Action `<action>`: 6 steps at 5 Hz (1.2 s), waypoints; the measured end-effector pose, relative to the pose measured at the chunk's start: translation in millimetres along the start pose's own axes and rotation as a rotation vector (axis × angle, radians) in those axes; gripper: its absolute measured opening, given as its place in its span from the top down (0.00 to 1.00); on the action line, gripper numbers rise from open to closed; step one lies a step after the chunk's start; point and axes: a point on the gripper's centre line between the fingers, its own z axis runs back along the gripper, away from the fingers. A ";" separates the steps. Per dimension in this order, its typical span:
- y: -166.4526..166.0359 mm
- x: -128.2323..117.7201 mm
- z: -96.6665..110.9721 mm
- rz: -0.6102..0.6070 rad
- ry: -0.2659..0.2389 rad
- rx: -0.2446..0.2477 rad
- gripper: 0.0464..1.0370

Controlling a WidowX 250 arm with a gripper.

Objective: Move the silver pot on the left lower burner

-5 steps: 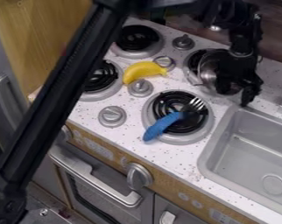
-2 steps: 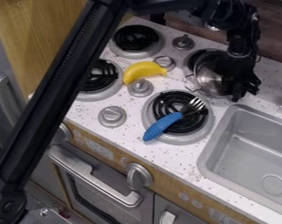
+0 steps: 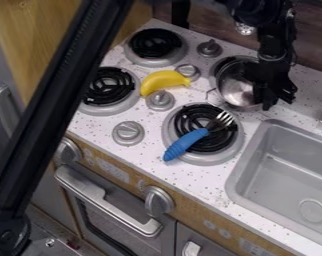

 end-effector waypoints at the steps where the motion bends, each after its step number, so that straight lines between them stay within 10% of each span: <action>1: 4.7 0.4 16.6 0.014 -0.031 -0.006 0.95; 5: 60.4 -30.3 96.8 0.155 -0.147 0.092 0.99; 6: 92.3 -57.3 101.2 0.243 -0.093 0.146 0.99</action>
